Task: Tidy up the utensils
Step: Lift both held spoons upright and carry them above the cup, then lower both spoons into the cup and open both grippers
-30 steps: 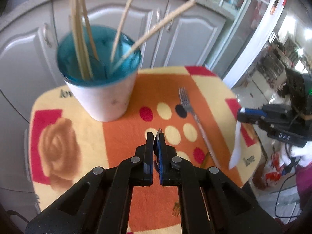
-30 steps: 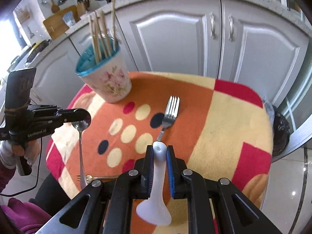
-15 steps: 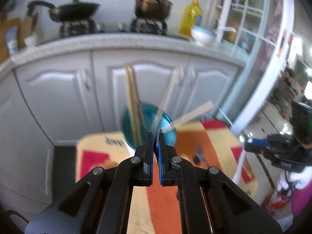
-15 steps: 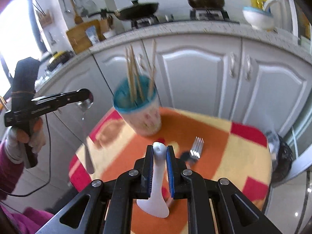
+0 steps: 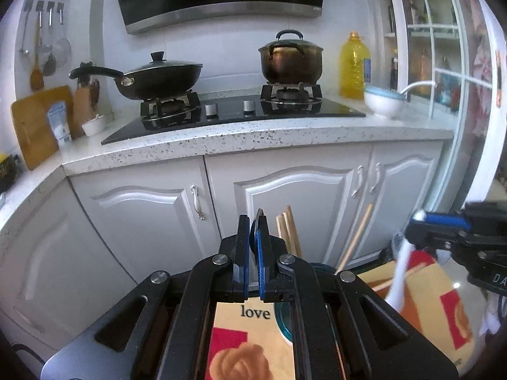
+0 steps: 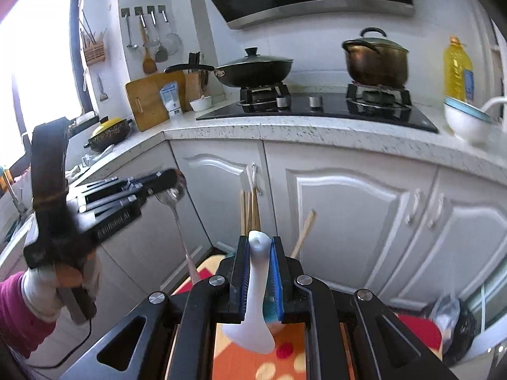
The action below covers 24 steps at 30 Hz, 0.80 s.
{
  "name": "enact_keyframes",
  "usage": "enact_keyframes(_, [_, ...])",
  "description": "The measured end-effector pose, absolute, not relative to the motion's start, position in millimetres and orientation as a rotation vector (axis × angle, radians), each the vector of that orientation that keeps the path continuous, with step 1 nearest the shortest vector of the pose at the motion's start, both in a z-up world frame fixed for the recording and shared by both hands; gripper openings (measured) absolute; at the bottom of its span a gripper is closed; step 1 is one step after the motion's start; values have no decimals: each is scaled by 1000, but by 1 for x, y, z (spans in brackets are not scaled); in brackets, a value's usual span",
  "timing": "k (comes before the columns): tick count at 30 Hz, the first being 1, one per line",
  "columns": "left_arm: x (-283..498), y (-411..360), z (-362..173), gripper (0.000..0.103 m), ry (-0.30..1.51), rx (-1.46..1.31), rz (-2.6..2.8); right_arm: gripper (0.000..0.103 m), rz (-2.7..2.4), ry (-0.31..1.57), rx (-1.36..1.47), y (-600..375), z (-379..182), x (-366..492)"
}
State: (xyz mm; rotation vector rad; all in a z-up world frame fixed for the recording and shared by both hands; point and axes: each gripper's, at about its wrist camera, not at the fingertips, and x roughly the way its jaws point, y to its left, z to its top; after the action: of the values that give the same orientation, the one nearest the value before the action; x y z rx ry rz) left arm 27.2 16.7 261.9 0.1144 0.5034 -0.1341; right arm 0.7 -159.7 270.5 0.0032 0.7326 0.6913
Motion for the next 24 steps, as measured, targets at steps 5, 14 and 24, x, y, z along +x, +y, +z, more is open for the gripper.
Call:
enact_keyframes(5, [42, 4, 240, 2, 511, 158, -109, 12, 692, 747, -18, -133, 248, 27])
enact_keyframes(14, [46, -13, 208, 2, 488, 222, -54, 12, 685, 785, -27, -127, 207, 38])
enact_keyframes(24, [40, -18, 185, 2, 535, 216, -61, 12, 745, 818, -53, -126, 199, 28])
